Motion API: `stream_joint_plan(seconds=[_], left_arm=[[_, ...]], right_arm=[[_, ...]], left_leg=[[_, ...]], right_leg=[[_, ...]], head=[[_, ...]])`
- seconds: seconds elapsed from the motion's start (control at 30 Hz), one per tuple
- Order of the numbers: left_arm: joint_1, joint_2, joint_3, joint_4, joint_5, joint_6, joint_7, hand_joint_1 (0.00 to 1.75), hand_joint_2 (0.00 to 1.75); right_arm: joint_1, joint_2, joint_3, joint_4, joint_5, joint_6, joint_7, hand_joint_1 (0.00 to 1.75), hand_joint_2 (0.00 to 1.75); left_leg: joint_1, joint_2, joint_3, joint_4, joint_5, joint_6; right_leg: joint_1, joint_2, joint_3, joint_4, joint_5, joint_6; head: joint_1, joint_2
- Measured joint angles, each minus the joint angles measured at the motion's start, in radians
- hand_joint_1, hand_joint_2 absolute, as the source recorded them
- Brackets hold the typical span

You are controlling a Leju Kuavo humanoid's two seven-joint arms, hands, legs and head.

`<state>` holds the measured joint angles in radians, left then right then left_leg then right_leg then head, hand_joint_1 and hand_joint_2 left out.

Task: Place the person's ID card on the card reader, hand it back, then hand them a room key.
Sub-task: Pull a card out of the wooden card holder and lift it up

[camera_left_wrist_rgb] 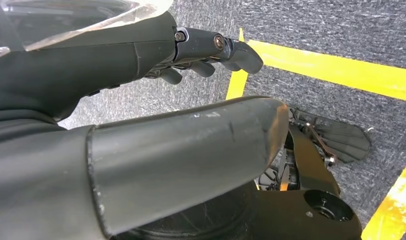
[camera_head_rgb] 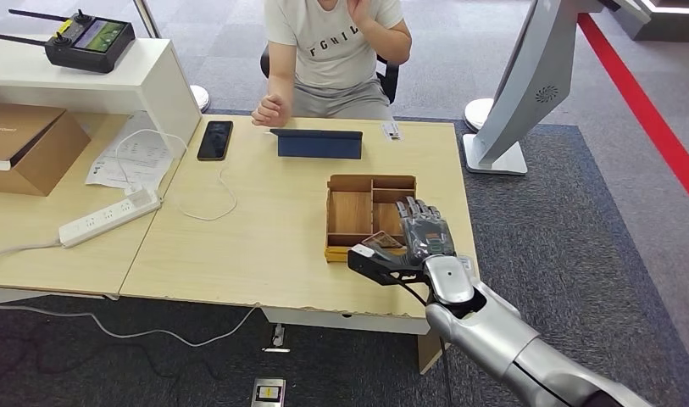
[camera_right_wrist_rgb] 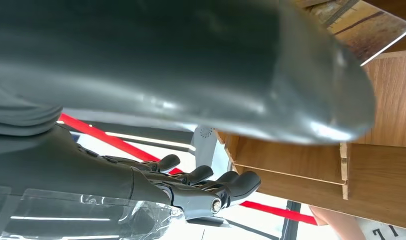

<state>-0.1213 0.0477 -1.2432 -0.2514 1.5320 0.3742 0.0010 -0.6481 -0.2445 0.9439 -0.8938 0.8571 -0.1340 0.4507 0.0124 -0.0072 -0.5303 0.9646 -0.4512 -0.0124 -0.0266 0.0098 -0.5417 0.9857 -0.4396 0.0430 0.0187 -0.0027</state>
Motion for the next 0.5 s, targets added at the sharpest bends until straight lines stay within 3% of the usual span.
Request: stream_joint_plan(seconds=[0.23, 0.37, 0.5], left_arm=[[0.000, -0.001, 0.000, 0.000, 0.000, 0.000, -0.005, 0.00, 0.00], [0.000, -0.001, 0.000, 0.000, 0.000, -0.002, -0.011, 0.00, 0.00], [0.000, -0.001, 0.000, 0.000, 0.000, -0.008, -0.019, 0.00, 0.00]], right_arm=[[0.003, 0.003, 0.000, 0.000, 0.000, -0.001, -0.014, 0.00, 0.00], [0.009, 0.012, 0.002, 0.000, 0.001, -0.001, -0.022, 0.00, 1.75], [0.012, 0.022, 0.003, 0.002, 0.004, -0.004, -0.033, 0.00, 1.75]], left_leg=[[0.000, 0.000, 0.000, 0.000, 0.000, 0.000], [0.000, 0.000, 0.000, 0.000, 0.000, 0.000], [0.000, 0.000, 0.000, 0.000, 0.000, 0.000]], right_leg=[[0.000, 0.000, 0.000, 0.000, 0.000, 0.000], [0.000, 0.000, 0.000, 0.000, 0.000, 0.000], [0.000, 0.000, 0.000, 0.000, 0.000, 0.000]], head=[[0.000, 0.000], [0.000, 0.000], [0.000, 0.000]])
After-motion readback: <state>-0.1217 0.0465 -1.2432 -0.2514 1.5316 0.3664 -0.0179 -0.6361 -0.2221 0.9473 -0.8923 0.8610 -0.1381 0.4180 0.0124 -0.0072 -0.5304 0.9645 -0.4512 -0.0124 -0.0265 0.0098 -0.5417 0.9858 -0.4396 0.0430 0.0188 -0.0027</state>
